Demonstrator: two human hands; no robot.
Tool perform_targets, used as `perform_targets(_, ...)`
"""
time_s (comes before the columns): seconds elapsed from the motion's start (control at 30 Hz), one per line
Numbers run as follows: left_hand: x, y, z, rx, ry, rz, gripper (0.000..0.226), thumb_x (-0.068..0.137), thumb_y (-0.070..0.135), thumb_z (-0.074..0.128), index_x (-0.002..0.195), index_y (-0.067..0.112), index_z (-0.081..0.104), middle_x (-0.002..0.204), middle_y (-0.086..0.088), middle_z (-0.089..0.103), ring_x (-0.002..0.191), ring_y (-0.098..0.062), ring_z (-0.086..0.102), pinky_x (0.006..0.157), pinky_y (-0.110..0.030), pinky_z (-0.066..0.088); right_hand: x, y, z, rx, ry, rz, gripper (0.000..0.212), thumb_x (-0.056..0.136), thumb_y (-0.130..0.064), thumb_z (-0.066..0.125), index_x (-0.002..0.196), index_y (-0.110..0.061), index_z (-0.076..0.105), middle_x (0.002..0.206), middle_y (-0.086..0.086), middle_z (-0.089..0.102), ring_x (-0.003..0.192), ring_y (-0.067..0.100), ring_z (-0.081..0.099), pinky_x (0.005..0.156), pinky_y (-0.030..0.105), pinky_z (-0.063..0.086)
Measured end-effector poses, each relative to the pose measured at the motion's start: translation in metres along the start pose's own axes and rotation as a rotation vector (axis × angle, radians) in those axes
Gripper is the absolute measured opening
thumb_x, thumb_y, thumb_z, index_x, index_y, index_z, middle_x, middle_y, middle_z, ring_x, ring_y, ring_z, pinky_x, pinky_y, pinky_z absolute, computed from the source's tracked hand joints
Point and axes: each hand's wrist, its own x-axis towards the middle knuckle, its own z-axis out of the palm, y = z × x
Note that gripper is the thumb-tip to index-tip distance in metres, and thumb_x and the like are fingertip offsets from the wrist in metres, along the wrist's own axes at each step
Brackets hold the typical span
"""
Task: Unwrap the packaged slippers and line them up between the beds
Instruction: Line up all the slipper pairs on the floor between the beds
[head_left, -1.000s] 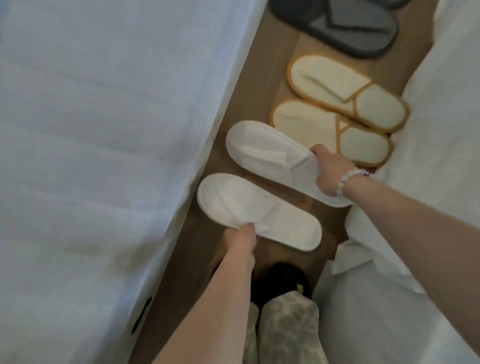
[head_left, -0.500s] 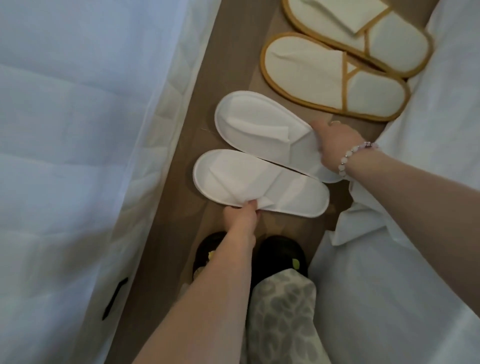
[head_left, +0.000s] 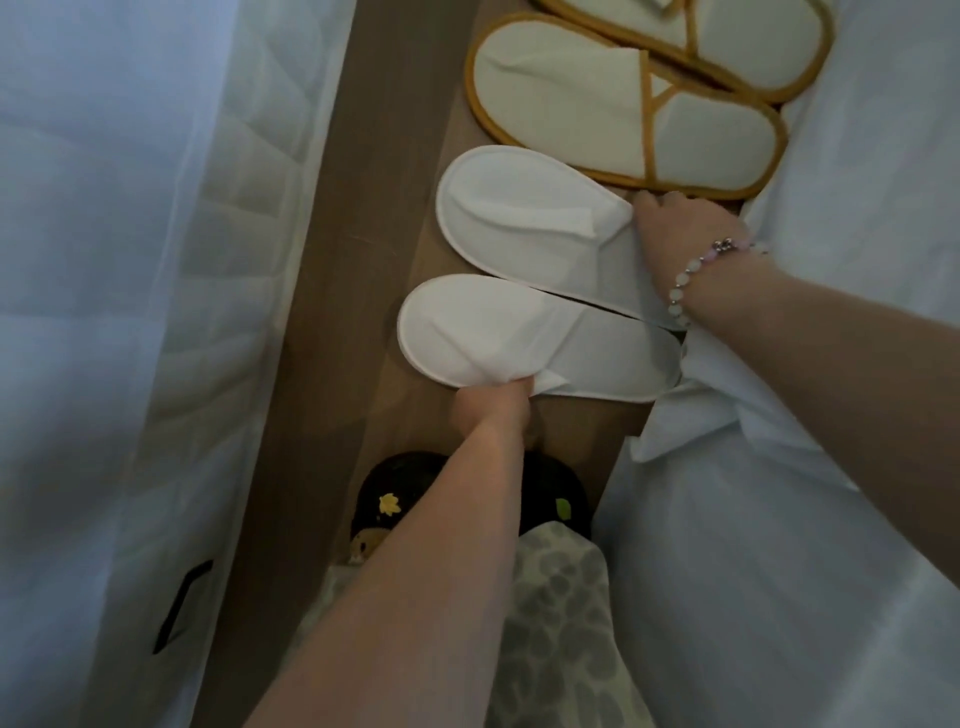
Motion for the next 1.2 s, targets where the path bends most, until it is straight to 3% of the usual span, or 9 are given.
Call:
perform_targets(0.1, -0.015, 0.013, -0.014, 0.078, -0.052, -0.037, 0.055, 0.065, 0.024, 0.081, 0.109, -0.003, 0.062, 0.107, -0.017, 0.067, 0.093, -0.030, 0.066, 0.085, -0.043, 0.056, -0.016, -0.013, 0.001, 0.007, 0.129, 0.031, 0.051, 0.099, -0.006, 0.032, 0.146, -0.001, 0.015, 0.147, 0.024, 0.025, 0.132, 0.036, 0.031, 0.096, 0.044, 0.041)
perform_targets(0.17, -0.026, 0.023, -0.027, 0.117, 0.033, -0.011, 0.054, 0.072, 0.022, 0.075, 0.117, -0.002, 0.059, 0.113, -0.014, 0.064, 0.094, -0.029, 0.065, 0.081, -0.036, 0.055, -0.031, -0.028, 0.003, 0.051, 0.136, -0.008, 0.062, 0.096, -0.010, 0.040, 0.149, -0.005, 0.008, 0.152, 0.022, 0.015, 0.136, 0.035, 0.023, 0.101, 0.042, 0.037)
perform_targets(0.3, -0.046, 0.050, -0.047, 0.200, 0.398, 0.300, 0.063, 0.075, 0.019, 0.066, 0.130, 0.006, 0.040, 0.132, -0.011, 0.043, 0.116, -0.033, 0.051, 0.083, -0.033, 0.045, -0.048, -0.057, 0.013, 0.056, -0.059, -0.106, 0.104, 0.083, -0.028, 0.064, 0.149, -0.022, -0.016, 0.155, 0.018, -0.022, 0.145, 0.035, -0.008, 0.116, 0.041, 0.015)
perform_targets(0.4, -0.041, 0.068, -0.047, 0.493, 0.325, 0.465, 0.065, 0.082, 0.015, 0.056, 0.142, 0.016, 0.031, 0.144, -0.009, 0.026, 0.125, -0.032, 0.041, 0.094, -0.036, 0.041, -0.044, -0.066, 0.021, 0.016, -0.056, -0.148, 0.108, 0.082, -0.044, 0.064, 0.148, -0.026, -0.020, 0.152, 0.015, -0.030, 0.143, 0.038, -0.016, 0.117, 0.044, 0.011)
perform_targets(0.5, -0.039, 0.075, -0.040, 0.592, 0.195, 0.372, 0.063, 0.087, 0.018, 0.051, 0.145, 0.020, 0.027, 0.146, -0.010, 0.022, 0.126, -0.037, 0.040, 0.096, -0.038, 0.041, -0.039, -0.061, 0.029, -0.061, -0.072, -0.134, 0.099, 0.087, -0.050, 0.057, 0.148, -0.028, -0.018, 0.152, 0.012, -0.032, 0.143, 0.040, -0.015, 0.116, 0.045, 0.012)
perform_targets(0.67, -0.042, 0.070, -0.032, 0.621, 0.196, 0.333, 0.065, 0.087, 0.021, 0.053, 0.146, 0.020, 0.024, 0.148, -0.011, 0.020, 0.127, -0.037, 0.038, 0.097, -0.039, 0.042, -0.040, -0.049, 0.037, -0.069, -0.043, -0.146, 0.074, 0.099, -0.026, 0.042, 0.150, -0.027, -0.013, 0.154, 0.006, -0.031, 0.144, 0.039, -0.008, 0.116, 0.043, 0.016)
perform_targets(0.87, -0.051, 0.079, -0.043, 0.698, 0.171, 0.371, 0.066, 0.087, 0.019, 0.051, 0.147, 0.016, 0.023, 0.148, -0.012, 0.022, 0.130, -0.037, 0.037, 0.101, -0.041, 0.039, -0.049, -0.053, 0.018, -0.069, -0.130, -0.147, 0.070, 0.099, -0.022, 0.037, 0.151, -0.020, -0.010, 0.155, 0.006, -0.027, 0.145, 0.036, -0.010, 0.118, 0.042, 0.009)
perform_targets(1.07, -0.135, 0.121, -0.045, 0.890, 0.139, 0.551, 0.064, 0.089, 0.018, 0.048, 0.147, 0.014, 0.023, 0.151, -0.011, 0.023, 0.135, -0.033, 0.031, 0.106, -0.040, 0.032, -0.092, -0.028, -0.063, 0.040, -0.160, -0.124, 0.083, 0.090, -0.017, 0.051, 0.151, -0.013, -0.005, 0.158, 0.008, -0.016, 0.146, 0.028, -0.008, 0.118, 0.040, 0.011)
perform_targets(1.2, -0.207, 0.156, -0.034, 1.230, 0.043, 0.816, 0.063, 0.089, 0.012, 0.043, 0.148, 0.016, 0.022, 0.151, -0.007, 0.027, 0.137, -0.029, 0.027, 0.107, -0.039, 0.032, -0.120, 0.010, -0.142, 0.140, -0.134, -0.030, 0.076, 0.088, -0.021, 0.050, 0.149, -0.006, 0.007, 0.158, 0.013, 0.004, 0.145, 0.027, 0.005, 0.116, 0.034, 0.019)
